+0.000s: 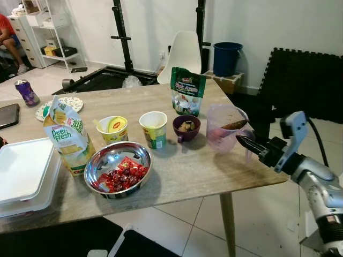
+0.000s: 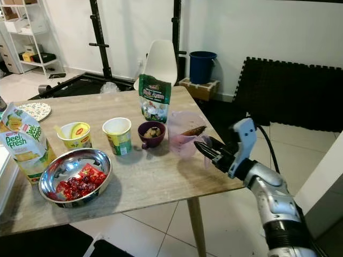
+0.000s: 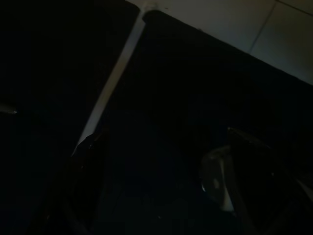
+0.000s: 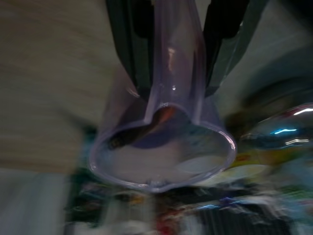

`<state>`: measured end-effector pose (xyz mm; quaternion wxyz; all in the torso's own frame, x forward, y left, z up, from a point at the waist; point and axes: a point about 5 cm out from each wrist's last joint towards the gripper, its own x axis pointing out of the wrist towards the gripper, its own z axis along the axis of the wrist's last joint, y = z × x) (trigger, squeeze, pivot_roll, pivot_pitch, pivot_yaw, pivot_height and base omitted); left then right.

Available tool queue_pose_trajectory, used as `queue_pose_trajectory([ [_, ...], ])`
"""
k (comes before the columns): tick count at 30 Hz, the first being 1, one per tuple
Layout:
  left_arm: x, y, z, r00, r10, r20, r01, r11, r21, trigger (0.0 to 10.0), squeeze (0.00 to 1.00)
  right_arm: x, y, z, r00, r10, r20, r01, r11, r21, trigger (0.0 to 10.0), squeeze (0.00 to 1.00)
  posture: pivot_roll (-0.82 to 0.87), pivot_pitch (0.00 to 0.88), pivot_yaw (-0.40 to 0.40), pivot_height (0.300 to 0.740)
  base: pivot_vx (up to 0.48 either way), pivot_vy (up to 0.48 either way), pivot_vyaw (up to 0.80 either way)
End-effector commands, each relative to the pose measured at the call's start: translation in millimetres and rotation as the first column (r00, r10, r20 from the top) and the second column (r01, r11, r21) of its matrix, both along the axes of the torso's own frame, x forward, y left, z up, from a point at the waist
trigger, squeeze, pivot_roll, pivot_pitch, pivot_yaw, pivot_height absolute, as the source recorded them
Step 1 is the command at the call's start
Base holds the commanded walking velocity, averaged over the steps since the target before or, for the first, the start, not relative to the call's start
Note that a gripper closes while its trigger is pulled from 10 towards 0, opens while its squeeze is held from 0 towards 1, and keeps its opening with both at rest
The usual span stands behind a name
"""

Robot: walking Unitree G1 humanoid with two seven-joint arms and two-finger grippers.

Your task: Restocking fridge

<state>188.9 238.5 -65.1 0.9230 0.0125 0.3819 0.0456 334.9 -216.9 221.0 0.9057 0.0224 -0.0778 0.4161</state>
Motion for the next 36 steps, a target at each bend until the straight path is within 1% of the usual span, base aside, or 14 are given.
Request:
queue_pose_trajectory([
  [1,-4.6,0.4,-2.3,1.000,-0.007,-0.018,0.007,1.000,0.008,10.0,0.00,-20.0,2.3,-2.5,0.980,0.188,-0.070,-0.187,0.982,0.021,0.0,0.00,0.03,0.122,0.033,0.740,0.000,0.000,0.00],
  [2,-4.6,0.4,-2.3,1.000,-0.007,-0.018,0.007,1.000,0.008,10.0,0.00,-20.0,2.3,-2.5,0.980,0.188,-0.070,-0.187,0.982,0.021,0.0,0.00,0.03,0.122,0.033,0.740,0.000,0.000,0.00],
  [9,-0.4,-4.5,-1.0,1.000,-0.012,-0.003,0.012,1.000,0.002,10.0,0.00,-48.3,10.8,-13.1,0.888,0.416,-0.197,-0.409,0.909,0.080,0.0,0.00,0.03,0.122,0.034,0.740,0.000,0.000,0.00],
  [10,0.7,-6.5,-0.8,1.000,-0.016,0.000,0.016,1.000,0.000,10.0,0.00,-55.3,16.4,-23.3,0.842,0.471,-0.264,-0.469,0.880,0.073,0.0,0.00,0.03,0.122,0.034,0.740,0.000,0.000,0.00],
  [11,0.7,-6.5,-0.8,1.000,-0.016,0.000,0.016,1.000,0.000,10.0,0.00,-55.3,16.4,-23.3,0.842,0.471,-0.264,-0.469,0.880,0.073,0.0,0.00,0.03,0.122,0.034,0.740,0.000,0.000,0.00],
  [15,3.2,-8.3,0.4,1.000,-0.020,0.009,0.020,1.000,0.002,10.0,0.00,-68.7,29.6,-51.8,0.757,0.512,-0.406,-0.526,0.846,0.087,0.0,0.00,0.03,0.113,0.032,0.740,0.000,0.000,0.00],
  [22,6.0,-7.3,2.5,1.000,-0.012,0.023,0.012,1.000,0.006,10.0,0.00,-77.9,38.7,-72.8,0.706,0.520,-0.480,-0.540,0.835,0.111,0.0,0.00,0.03,0.107,0.030,0.740,0.000,0.000,0.00],
  [23,6.6,-6.8,3.1,1.000,-0.010,0.024,0.010,1.000,0.008,10.0,0.00,-79.7,39.3,-88.0,0.693,0.483,-0.536,-0.526,0.846,0.082,0.0,0.00,0.03,0.105,0.029,0.740,0.000,0.000,0.00],
  [25,7.6,-6.1,3.7,1.000,-0.006,0.026,0.006,1.000,0.011,10.0,0.00,-79.3,35.0,-124.1,0.705,0.339,-0.623,-0.457,0.889,-0.034,0.0,0.00,0.04,0.101,0.026,0.740,0.000,0.000,0.00],
  [28,8.1,-5.5,4.0,1.000,0.003,0.027,-0.003,1.000,0.013,10.0,0.00,-80.8,28.0,-160.9,0.719,0.172,-0.673,-0.359,0.922,-0.148,0.0,0.00,0.04,0.101,0.024,0.740,0.000,0.000,0.00],
  [30,7.9,-5.2,4.0,1.000,0.006,0.028,-0.006,1.000,0.013,10.0,0.00,-82.6,26.2,-172.0,0.723,0.122,-0.680,-0.326,0.928,-0.180,0.0,0.00,0.04,0.101,0.022,0.740,0.000,0.000,0.00],
  [32,7.5,-4.9,3.7,1.000,0.011,0.026,-0.012,1.000,0.013,10.0,0.00,-83.0,20.9,-192.5,0.727,-0.020,-0.686,-0.207,0.946,-0.247,0.0,0.00,0.04,0.100,0.021,0.740,0.000,0.000,0.00],
  [34,6.9,-5.1,3.3,1.000,0.017,0.024,-0.018,1.000,0.014,10.0,0.00,-81.8,16.0,-205.1,0.742,-0.151,-0.654,-0.104,0.937,-0.334,0.0,0.00,0.04,0.099,0.018,0.740,0.000,0.000,0.00],
  [36,5.4,-4.3,2.5,0.999,0.029,0.021,-0.029,0.999,0.017,10.0,0.00,-80.2,12.0,-215.8,0.727,-0.280,-0.627,0.034,0.927,-0.374,0.0,0.00,0.04,0.097,0.017,0.740,0.000,0.000,0.00],
])
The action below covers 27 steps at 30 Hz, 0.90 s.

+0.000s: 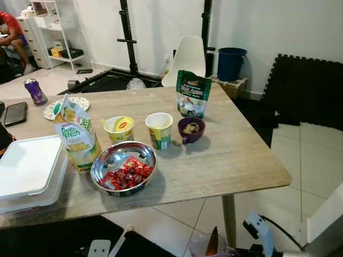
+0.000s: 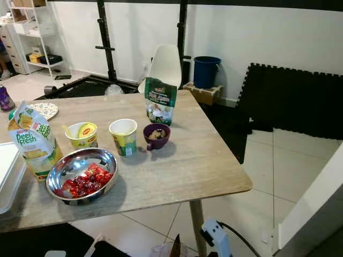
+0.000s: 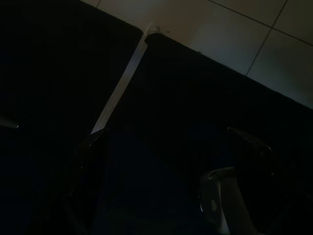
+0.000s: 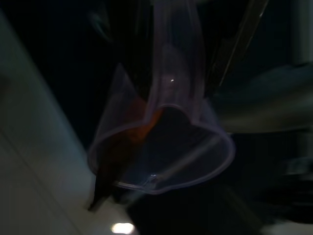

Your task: Restocking fridge

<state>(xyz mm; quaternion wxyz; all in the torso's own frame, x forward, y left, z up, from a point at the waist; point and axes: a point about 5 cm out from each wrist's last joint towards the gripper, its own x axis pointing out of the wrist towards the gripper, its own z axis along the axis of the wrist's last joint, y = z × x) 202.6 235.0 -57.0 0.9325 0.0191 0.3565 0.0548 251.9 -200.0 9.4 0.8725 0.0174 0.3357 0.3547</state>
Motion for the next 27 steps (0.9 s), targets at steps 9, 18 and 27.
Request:
queue_pose_trajectory([
  [9,-11.3,3.4,-7.1,0.995,0.089,-0.039,-0.090,0.996,-0.007,10.0,0.00,-7.0,-23.7,-35.7,0.805,-0.583,0.106,0.593,0.791,-0.154,0.8,0.00,0.03,0.091,0.021,0.740,0.000,0.000,0.00],
  [18,-8.6,1.3,-7.8,0.996,0.062,-0.070,-0.061,0.998,0.009,10.0,0.00,-21.6,-17.8,-51.2,0.726,-0.674,0.133,0.687,0.705,-0.179,10.0,0.00,0.01,0.110,0.008,0.740,0.000,0.000,0.00],
  [27,-7.4,-3.8,-8.5,0.997,0.044,-0.069,-0.044,0.999,0.014,10.0,0.00,-20.9,-8.8,-55.7,0.763,-0.628,0.154,0.645,0.722,-0.249,10.0,0.00,0.01,0.122,-0.023,0.740,0.000,0.000,0.00],
])
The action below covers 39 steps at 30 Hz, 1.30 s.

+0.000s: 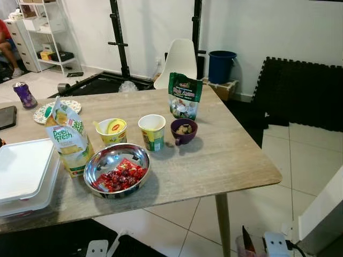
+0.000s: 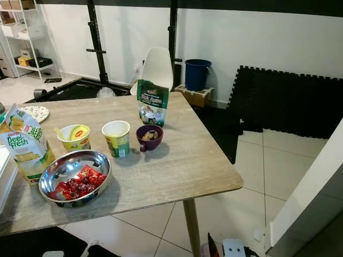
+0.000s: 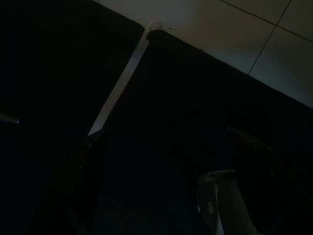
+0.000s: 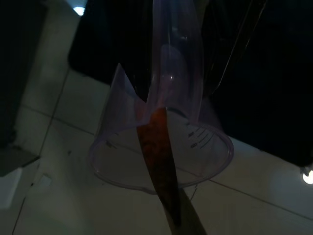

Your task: Restocking fridge

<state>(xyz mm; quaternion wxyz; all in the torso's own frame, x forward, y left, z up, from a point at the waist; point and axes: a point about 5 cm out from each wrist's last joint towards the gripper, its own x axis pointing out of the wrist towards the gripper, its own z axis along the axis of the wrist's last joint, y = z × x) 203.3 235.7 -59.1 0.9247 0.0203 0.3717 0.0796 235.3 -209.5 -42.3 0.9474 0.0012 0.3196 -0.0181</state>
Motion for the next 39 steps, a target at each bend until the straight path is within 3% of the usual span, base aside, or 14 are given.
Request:
queue_pose_trajectory([
  [1,-7.3,-5.4,-6.1,0.999,-0.010,-0.035,0.010,1.000,-0.005,10.0,0.00,-6.5,-0.4,-5.9,0.999,-0.009,-0.040,0.008,1.000,-0.022,10.0,0.00,0.02,0.124,-0.024,0.740,0.000,0.000,-0.80],
  [39,-2.4,-10.1,-5.4,0.987,-0.138,-0.088,0.139,0.990,0.002,10.0,0.00,-25.7,-15.4,-17.0,0.974,-0.212,-0.085,0.215,0.976,0.037,10.0,0.00,0.01,0.103,0.024,0.740,0.000,0.000,-0.80],
])
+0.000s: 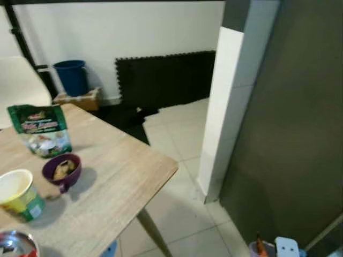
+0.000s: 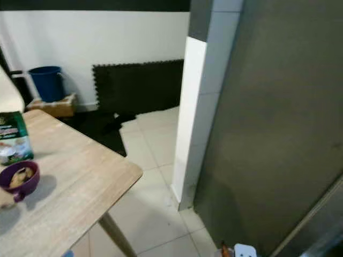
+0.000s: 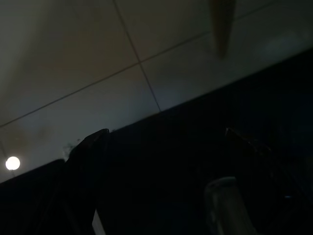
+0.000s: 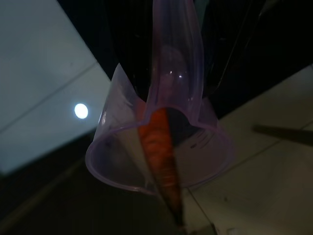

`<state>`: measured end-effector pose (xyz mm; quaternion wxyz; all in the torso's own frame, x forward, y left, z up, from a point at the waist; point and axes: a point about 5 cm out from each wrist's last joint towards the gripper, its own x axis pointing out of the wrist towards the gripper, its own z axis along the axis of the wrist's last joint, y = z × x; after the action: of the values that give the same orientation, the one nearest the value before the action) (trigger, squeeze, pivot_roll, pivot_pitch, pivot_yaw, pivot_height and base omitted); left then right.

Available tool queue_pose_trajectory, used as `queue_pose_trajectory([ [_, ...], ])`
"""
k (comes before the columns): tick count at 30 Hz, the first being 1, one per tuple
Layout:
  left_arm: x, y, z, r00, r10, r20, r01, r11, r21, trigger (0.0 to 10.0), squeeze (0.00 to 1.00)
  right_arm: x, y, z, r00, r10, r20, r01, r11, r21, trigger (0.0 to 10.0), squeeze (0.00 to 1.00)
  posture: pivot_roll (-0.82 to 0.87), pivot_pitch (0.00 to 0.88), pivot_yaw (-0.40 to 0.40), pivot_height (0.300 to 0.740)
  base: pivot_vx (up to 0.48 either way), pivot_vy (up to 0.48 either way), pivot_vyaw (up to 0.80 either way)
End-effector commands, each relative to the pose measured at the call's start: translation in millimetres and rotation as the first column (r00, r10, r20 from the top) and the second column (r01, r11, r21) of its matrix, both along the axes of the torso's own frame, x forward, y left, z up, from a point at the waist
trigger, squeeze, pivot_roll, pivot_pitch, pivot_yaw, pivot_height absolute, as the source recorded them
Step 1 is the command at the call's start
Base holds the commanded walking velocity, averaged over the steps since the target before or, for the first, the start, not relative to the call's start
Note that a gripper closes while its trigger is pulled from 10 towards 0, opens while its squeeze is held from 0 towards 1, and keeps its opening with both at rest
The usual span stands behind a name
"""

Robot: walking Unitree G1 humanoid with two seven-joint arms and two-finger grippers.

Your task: Restocking fridge

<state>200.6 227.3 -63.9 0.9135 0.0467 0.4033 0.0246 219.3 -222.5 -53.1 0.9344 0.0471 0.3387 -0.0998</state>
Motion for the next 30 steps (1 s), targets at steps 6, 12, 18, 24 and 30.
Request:
queue_pose_trajectory([
  [6,4.4,-4.2,1.7,0.999,-0.045,-0.004,0.045,0.999,0.004,10.0,0.00,-11.6,-2.5,-7.2,0.998,-0.039,-0.042,0.039,0.999,0.016,10.0,0.00,0.01,0.098,0.028,0.740,0.000,0.000,-0.80],
  [12,4.7,-6.1,1.8,0.998,-0.063,-0.006,0.063,0.998,0.002,10.0,0.00,-13.0,-3.5,-7.8,0.998,-0.045,-0.046,0.046,0.999,0.016,10.0,0.00,0.01,0.095,0.030,0.740,0.000,0.000,-0.80],
  [18,5.2,-9.4,1.8,0.997,-0.074,-0.006,0.074,0.997,0.003,10.0,0.00,-14.1,-6.0,-8.1,0.997,-0.054,-0.051,0.055,0.998,0.016,10.0,0.00,0.01,0.085,0.029,0.740,0.000,0.000,-0.80],
  [24,6.8,-12.4,2.4,0.997,-0.076,0.000,0.076,0.997,0.001,10.0,0.00,-13.2,-8.8,-6.9,0.997,-0.057,-0.050,0.057,0.998,0.010,10.0,0.00,0.00,0.079,0.025,0.740,0.000,0.000,-0.80],
  [30,8.5,-15.7,2.8,0.997,-0.072,0.006,0.072,0.997,-0.006,10.0,0.00,-11.4,-12.1,-5.2,0.997,-0.054,-0.047,0.055,0.999,0.002,10.0,0.00,0.00,0.077,0.016,0.740,0.000,0.000,-0.80],
])
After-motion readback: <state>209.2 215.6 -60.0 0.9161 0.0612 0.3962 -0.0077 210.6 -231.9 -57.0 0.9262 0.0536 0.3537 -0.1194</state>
